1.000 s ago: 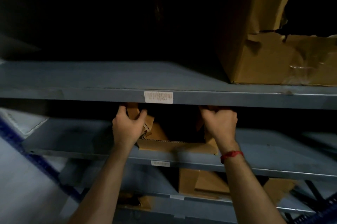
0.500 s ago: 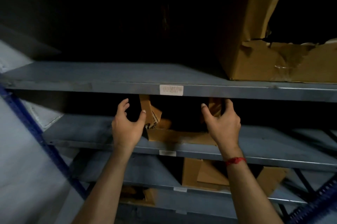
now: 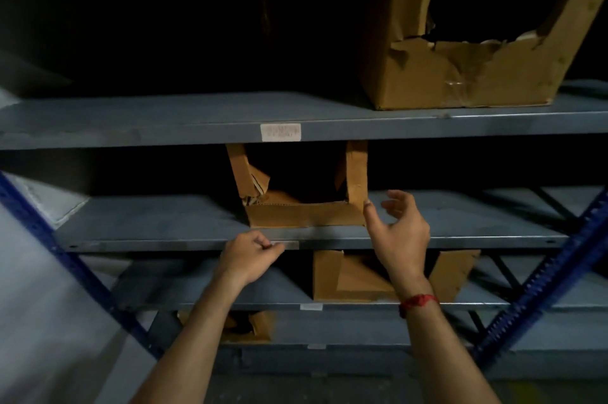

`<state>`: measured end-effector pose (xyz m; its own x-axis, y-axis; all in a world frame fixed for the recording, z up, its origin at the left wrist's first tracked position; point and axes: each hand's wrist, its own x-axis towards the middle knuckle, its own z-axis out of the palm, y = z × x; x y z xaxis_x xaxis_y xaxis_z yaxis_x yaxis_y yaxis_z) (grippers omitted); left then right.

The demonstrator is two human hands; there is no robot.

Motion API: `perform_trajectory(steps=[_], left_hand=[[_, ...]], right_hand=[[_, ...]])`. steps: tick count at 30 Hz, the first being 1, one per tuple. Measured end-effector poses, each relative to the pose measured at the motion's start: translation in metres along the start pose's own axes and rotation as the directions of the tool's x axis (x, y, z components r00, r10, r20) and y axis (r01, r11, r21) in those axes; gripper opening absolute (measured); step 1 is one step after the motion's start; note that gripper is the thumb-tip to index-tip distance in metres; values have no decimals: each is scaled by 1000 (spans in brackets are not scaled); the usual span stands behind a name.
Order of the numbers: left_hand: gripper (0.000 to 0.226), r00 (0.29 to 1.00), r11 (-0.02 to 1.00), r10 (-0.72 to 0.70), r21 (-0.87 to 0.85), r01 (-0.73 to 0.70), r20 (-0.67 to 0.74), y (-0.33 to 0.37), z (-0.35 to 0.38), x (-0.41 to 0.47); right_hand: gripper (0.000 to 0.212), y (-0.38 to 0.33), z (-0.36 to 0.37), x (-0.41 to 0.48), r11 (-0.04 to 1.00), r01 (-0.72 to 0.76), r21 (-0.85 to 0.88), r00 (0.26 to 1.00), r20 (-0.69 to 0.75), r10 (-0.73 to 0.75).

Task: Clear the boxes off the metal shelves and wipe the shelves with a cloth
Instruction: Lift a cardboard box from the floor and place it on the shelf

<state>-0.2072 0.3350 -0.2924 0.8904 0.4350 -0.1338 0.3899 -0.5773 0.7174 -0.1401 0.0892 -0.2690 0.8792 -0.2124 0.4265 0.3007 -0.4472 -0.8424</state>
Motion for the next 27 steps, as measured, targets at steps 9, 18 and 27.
perform_trajectory(steps=[9, 18, 27], left_hand=[[37, 994, 994, -104, 27, 103, 41, 11, 75, 5], [78, 970, 970, -241, -17, 242, 29, 14, 152, 5], [90, 982, 980, -171, -119, 161, -82, -11, 211, 36]], right_hand=[[42, 84, -47, 6, 984, -108, -140, 991, 68, 118], [36, 184, -87, 4, 961, -207, -185, 969, 95, 227], [58, 275, -74, 4, 939, -290, -185, 953, 38, 301]])
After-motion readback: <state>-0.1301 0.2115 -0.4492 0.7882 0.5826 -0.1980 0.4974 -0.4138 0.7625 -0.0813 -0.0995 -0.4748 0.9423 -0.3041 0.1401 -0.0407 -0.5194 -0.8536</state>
